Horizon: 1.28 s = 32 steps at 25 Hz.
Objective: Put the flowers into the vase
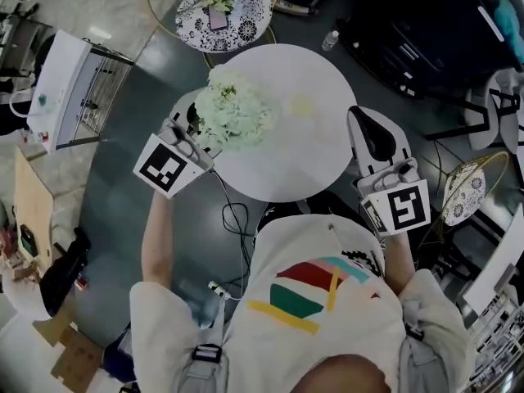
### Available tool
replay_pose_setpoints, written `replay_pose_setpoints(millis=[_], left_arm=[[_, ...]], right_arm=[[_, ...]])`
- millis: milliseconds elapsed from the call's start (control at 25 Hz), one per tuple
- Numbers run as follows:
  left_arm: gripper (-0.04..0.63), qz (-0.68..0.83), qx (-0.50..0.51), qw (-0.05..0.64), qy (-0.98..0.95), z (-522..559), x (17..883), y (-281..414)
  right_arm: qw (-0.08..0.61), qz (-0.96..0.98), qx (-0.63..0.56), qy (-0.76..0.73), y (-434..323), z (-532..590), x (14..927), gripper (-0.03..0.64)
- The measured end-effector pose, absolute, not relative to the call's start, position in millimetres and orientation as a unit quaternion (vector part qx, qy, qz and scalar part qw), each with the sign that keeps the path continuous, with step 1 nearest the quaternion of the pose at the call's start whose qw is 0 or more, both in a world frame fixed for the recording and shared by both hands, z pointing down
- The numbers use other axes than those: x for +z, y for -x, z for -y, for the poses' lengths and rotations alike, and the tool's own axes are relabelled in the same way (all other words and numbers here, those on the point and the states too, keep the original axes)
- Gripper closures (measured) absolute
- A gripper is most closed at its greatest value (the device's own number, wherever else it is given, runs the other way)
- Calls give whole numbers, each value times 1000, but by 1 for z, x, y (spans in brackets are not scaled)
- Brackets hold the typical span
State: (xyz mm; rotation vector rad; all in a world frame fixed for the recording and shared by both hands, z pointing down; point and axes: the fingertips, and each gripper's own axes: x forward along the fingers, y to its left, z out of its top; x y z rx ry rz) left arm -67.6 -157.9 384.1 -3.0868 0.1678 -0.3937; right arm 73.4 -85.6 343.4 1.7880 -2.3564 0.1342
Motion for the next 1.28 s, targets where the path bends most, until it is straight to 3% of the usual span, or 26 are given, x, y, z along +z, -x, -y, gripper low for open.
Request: replay_pose_setpoints(millis=[440,880,1280], left_arm=[[377,-117,67,-41,990,135,278,14],[377,-113,171,-111,972,133,233,-14],[377,-85,148,-121,978,127,256,-57]], right_arm=[[4,783,18,-622,-114,54,292,604],[-9,769,11,-639,-146,33,285,604],[-3,757,24,-653,-156,35,297,604]])
